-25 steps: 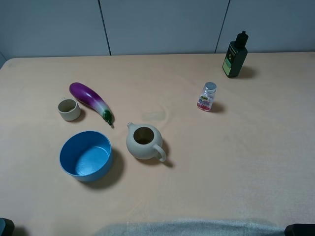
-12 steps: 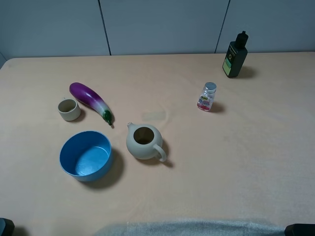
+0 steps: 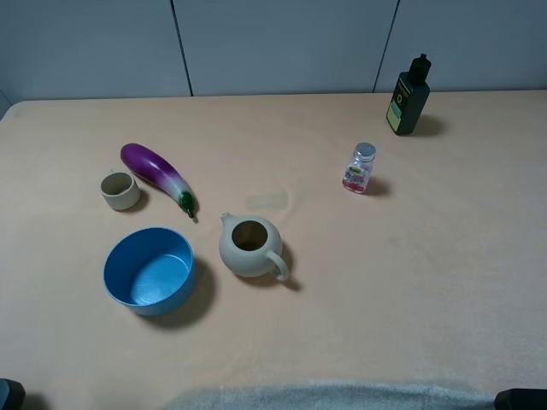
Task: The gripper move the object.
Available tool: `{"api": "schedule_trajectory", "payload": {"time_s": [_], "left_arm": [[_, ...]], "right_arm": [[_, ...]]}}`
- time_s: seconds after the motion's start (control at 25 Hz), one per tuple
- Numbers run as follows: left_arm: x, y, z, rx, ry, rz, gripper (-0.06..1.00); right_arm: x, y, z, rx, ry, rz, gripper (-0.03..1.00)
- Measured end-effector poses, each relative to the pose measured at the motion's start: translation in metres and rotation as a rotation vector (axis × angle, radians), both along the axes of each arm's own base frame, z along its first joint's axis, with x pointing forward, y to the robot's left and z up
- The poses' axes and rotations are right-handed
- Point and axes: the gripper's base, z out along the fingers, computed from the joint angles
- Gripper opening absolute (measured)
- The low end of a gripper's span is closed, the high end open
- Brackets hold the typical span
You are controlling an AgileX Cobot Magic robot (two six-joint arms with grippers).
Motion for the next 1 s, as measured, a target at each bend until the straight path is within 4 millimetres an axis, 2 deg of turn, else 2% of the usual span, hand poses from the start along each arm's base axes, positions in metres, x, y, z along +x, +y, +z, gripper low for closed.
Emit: {"api": "schedule_trajectory", "payload": {"time_s": [0.28, 0.48, 1.0], "left_arm": [[0.000, 0.000, 0.000, 0.000, 0.000, 0.000, 0.99], [0.000, 0.000, 0.000, 0.000, 0.000, 0.000, 0.99], [0.000, 0.000, 0.000, 0.000, 0.000, 0.000, 0.99]], "right_arm": [[-0.020, -0.004, -0.017, 0.018, -0.147, -0.203, 0.69], [-0.039, -0.002, -0.026, 0.023, -0.221, -0.239, 0.69], [-0.039, -0.001, -0.031, 0.027, -0.195, -0.234, 0.69]]}}
